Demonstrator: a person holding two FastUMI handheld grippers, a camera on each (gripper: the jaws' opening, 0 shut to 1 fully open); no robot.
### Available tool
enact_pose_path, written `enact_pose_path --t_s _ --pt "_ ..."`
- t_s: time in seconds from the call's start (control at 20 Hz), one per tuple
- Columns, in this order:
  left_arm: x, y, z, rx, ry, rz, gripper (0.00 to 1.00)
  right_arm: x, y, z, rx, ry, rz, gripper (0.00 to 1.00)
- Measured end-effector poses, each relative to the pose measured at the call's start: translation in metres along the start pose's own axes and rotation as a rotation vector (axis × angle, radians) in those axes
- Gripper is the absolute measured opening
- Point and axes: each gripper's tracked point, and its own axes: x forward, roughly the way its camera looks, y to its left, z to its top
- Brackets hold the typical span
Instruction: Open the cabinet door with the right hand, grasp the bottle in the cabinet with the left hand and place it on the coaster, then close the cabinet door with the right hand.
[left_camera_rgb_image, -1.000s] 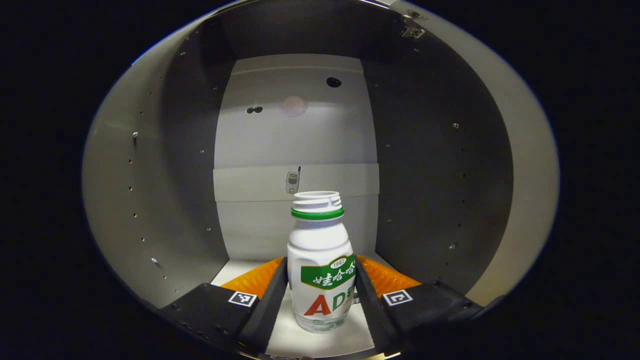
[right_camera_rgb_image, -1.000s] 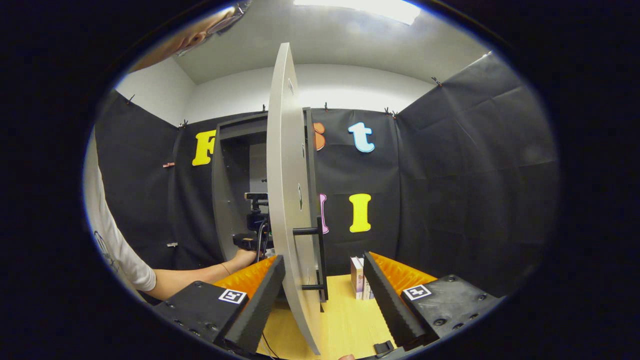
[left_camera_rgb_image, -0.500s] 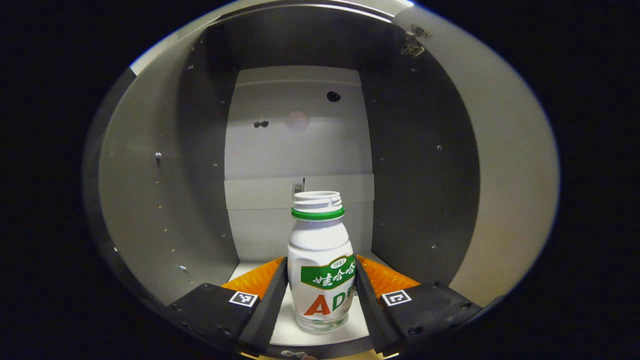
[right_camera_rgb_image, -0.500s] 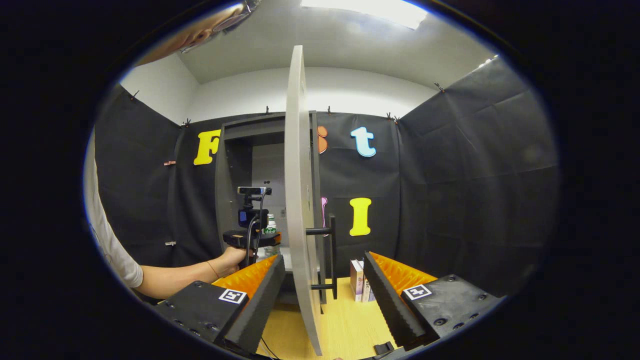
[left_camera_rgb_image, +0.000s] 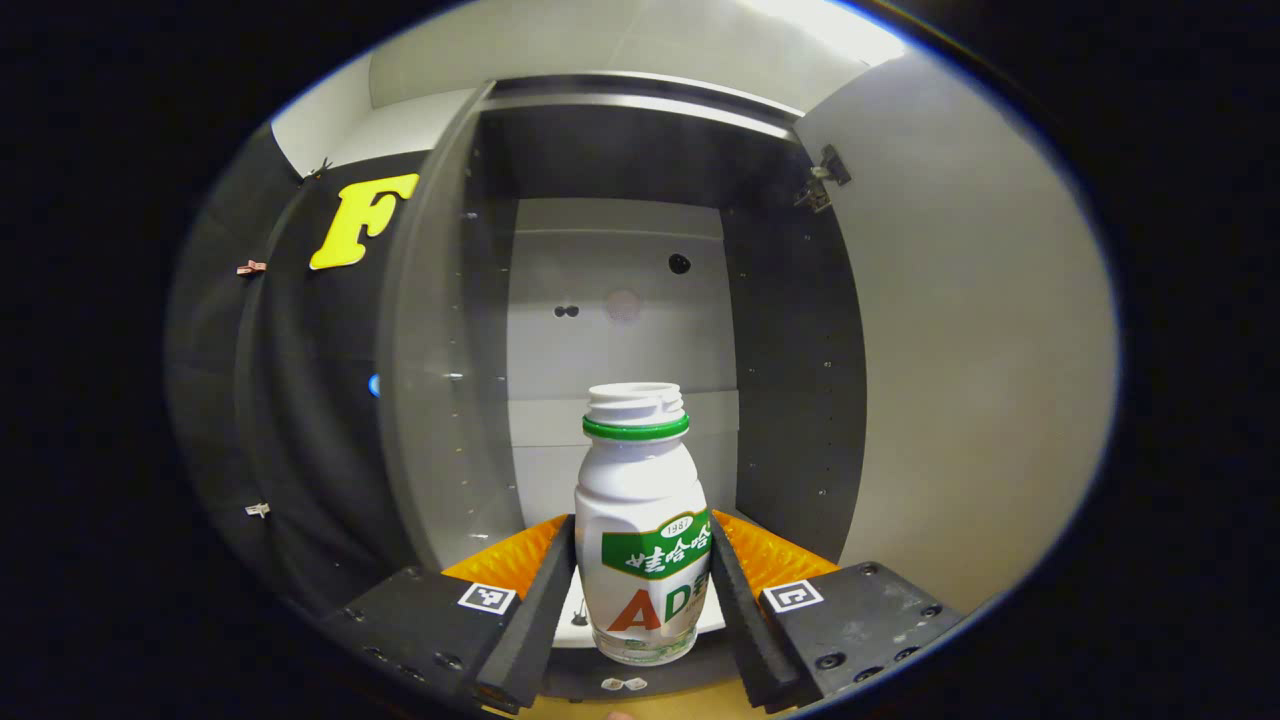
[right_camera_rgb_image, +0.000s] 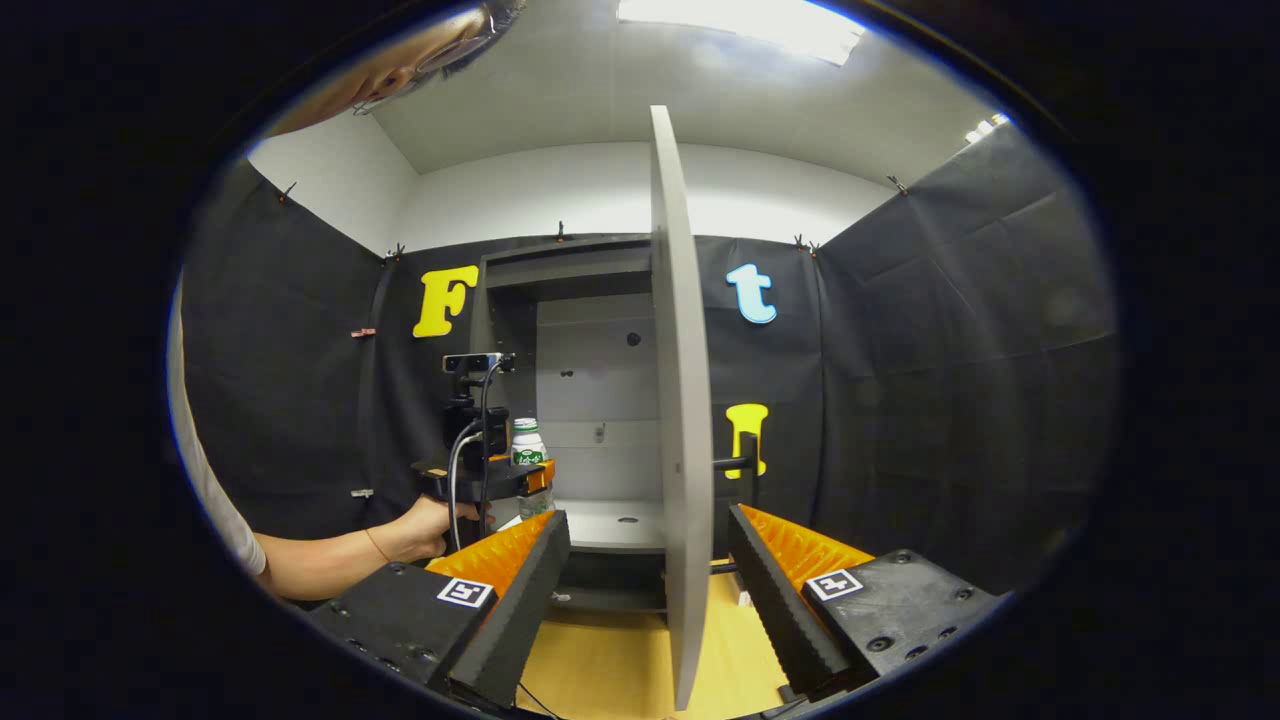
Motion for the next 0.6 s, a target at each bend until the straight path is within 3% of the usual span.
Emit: enact_pose_path --t_s 0.3,0.6 --pt "-0.073 0.047 -0.015 -0.003 -0.023 0.061 0.75 0.007 0.031 -0.020 -0.005 0.034 0.002 0.98" --pt "-0.138 0.090 -0.066 0.009 -0.010 0.110 0.75 0.013 0.058 -0.024 -0.050 0.008 0.006 0.98"
